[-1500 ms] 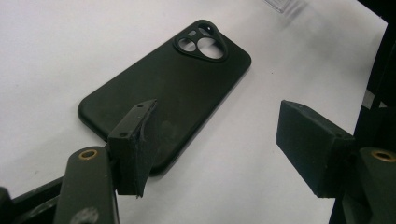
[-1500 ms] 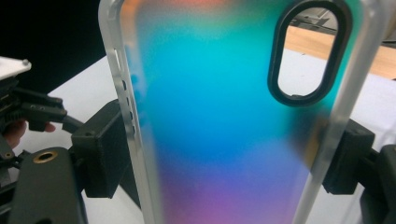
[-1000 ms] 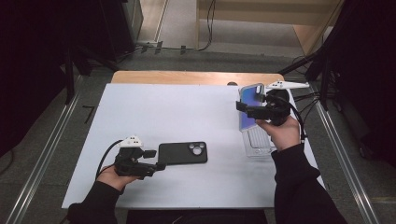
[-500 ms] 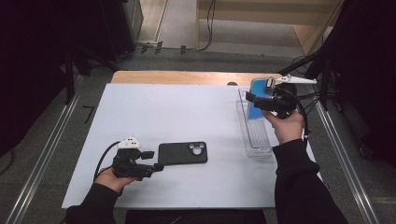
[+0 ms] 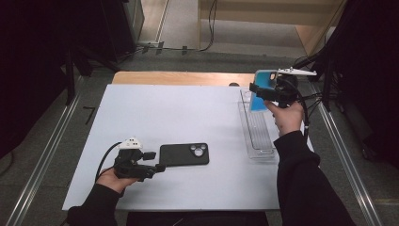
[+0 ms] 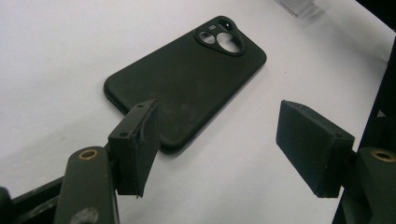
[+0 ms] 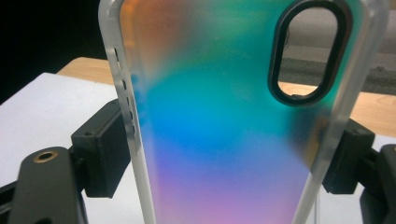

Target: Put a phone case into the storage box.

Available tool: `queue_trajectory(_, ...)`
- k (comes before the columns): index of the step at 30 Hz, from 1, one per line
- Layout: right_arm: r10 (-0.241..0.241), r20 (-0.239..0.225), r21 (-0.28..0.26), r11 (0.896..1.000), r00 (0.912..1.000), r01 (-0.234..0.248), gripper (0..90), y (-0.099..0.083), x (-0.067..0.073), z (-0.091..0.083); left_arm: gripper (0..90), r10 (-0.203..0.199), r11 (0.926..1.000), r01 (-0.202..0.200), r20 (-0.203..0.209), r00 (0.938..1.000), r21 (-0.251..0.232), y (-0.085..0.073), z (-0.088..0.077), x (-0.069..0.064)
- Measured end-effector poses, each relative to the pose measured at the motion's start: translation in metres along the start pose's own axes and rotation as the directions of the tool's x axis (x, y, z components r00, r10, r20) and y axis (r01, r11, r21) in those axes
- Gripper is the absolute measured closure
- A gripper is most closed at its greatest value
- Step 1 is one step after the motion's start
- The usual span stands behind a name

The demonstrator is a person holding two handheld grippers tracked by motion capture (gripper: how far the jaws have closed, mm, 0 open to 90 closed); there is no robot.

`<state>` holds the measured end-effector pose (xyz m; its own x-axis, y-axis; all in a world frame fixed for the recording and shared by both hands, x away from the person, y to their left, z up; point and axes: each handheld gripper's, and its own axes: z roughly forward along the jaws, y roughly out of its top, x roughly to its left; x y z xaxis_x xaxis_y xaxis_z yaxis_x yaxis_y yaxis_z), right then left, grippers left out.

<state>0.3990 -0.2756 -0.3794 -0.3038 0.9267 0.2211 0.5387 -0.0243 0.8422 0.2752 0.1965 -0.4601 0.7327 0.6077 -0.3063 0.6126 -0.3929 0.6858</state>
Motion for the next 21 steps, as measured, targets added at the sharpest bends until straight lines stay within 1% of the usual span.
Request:
queue_trajectory(2, 0.004, 0.014, 0.004, 1.000, 0.9999, -0.004, 16.6, 0.004, -0.003, 0.006, 30.4, 0.001, 1.0000, -0.001, 0.000, 1.0000, 0.003, 0.000, 0.000, 0.000)
queue_trajectory(3, -0.002, 0.033, 0.016, 1.000, 0.9995, 0.001, 16.6, 0.008, -0.005, 0.012, 30.4, 0.001, 1.0000, -0.001, -0.002, 1.0000, 0.001, 0.000, 0.000, 0.000)
queue_trajectory(4, -0.002, 0.033, 0.016, 1.000, 0.9995, 0.001, 16.6, 0.008, -0.005, 0.012, 30.4, 0.000, 1.0000, 0.000, -0.002, 1.0000, 0.001, 0.000, 0.000, 0.000)
queue_trajectory(5, -0.007, 0.047, 0.021, 1.000, 0.9989, 0.006, 16.6, 0.011, -0.008, 0.019, 30.4, 0.001, 1.0000, -0.001, -0.001, 1.0000, 0.002, 0.000, 0.000, 0.000)
queue_trajectory(6, -0.007, 0.047, 0.021, 1.000, 0.9989, 0.006, 16.6, 0.011, -0.008, 0.019, 30.4, 0.002, 1.0000, -0.002, -0.004, 1.0000, 0.003, 0.000, 0.000, 0.000)
queue_trajectory(8, -0.006, 0.050, 0.038, 0.999, 0.9987, 0.004, 16.6, 0.012, -0.011, 0.027, 30.4, 0.002, 1.0000, -0.002, -0.002, 1.0000, 0.002, 0.000, 0.000, 0.000)
queue_trajectory(10, -0.001, 0.062, 0.053, 0.999, 0.9980, -0.002, 16.6, 0.013, -0.015, 0.035, 30.4, 0.003, 1.0000, -0.003, -0.001, 1.0000, 0.003, 0.000, 0.000, -0.001)
queue_trajectory(12, 0.022, 0.053, 0.045, 0.999, 0.9983, -0.025, 16.6, 0.011, -0.019, 0.043, 30.4, 0.003, 1.0000, -0.003, 0.001, 1.0000, 0.003, 0.000, 0.001, -0.001)
queue_trajectory(15, 0.016, 0.076, 0.060, 0.998, 0.9970, -0.020, 16.5, 0.009, -0.024, 0.056, 30.4, 0.003, 1.0000, -0.003, 0.004, 1.0000, 0.006, 0.000, 0.001, -0.001)
queue_trajectory(18, 0.008, 0.110, 0.080, 0.997, 0.9939, -0.017, 16.5, 0.005, -0.029, 0.068, 30.4, 0.004, 0.9999, -0.004, 0.004, 1.0000, 0.011, -0.001, 0.002, 0.000)
queue_trajectory(21, 0.014, 0.121, 0.103, 0.994, 0.9925, -0.027, 16.4, -0.001, -0.032, 0.078, 30.4, 0.004, 0.9999, -0.004, 0.008, 1.0000, 0.011, -0.001, 0.003, 0.000)
